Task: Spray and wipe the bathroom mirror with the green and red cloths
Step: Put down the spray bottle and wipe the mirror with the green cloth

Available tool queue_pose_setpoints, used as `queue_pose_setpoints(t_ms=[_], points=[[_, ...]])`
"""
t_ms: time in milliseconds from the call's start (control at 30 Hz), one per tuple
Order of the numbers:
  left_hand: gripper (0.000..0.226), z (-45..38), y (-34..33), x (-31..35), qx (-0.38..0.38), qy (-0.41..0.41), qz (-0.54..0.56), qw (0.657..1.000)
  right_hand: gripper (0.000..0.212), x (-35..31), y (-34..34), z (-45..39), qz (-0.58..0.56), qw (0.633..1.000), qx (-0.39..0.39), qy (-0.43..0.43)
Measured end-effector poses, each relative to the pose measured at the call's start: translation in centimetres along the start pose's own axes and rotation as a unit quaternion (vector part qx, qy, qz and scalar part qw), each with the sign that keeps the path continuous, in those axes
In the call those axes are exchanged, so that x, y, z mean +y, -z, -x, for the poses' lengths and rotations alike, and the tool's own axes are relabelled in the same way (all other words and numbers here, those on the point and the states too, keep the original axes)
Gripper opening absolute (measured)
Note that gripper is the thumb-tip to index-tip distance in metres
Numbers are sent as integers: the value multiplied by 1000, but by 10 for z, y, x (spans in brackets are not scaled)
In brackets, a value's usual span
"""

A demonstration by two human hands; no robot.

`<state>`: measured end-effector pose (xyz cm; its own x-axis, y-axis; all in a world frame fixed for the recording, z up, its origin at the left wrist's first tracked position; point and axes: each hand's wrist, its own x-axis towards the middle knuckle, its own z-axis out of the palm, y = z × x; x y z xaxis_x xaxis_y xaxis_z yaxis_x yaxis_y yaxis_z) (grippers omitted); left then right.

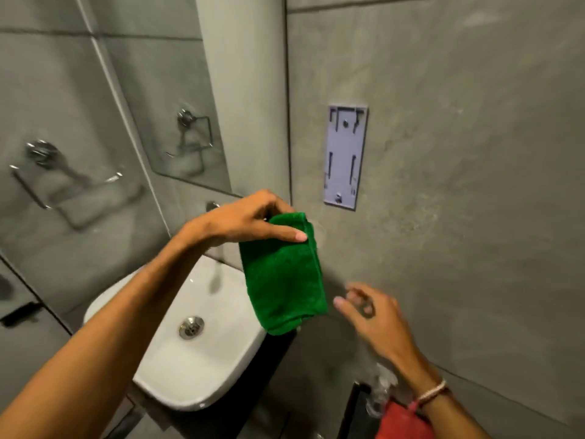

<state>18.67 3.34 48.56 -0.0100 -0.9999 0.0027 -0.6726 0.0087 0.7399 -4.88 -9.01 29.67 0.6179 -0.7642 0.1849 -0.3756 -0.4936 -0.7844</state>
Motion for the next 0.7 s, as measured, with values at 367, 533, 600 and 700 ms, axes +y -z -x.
queue_pose_setpoints(t_ms=[367, 533, 600, 700], points=[[67, 59, 85, 98, 213, -229, 427, 848, 70, -277, 94, -78, -407, 878, -40, 250], [52, 34, 60, 85, 174, -380, 646, 638, 77, -338, 86, -106, -285, 909, 135, 274], [57, 12, 61, 90, 242, -439, 605, 619, 67, -344, 81, -116, -80, 938, 214, 262], [62, -4, 73, 107, 272, -363, 651, 609, 57, -348, 96, -128, 140, 904, 293, 278]])
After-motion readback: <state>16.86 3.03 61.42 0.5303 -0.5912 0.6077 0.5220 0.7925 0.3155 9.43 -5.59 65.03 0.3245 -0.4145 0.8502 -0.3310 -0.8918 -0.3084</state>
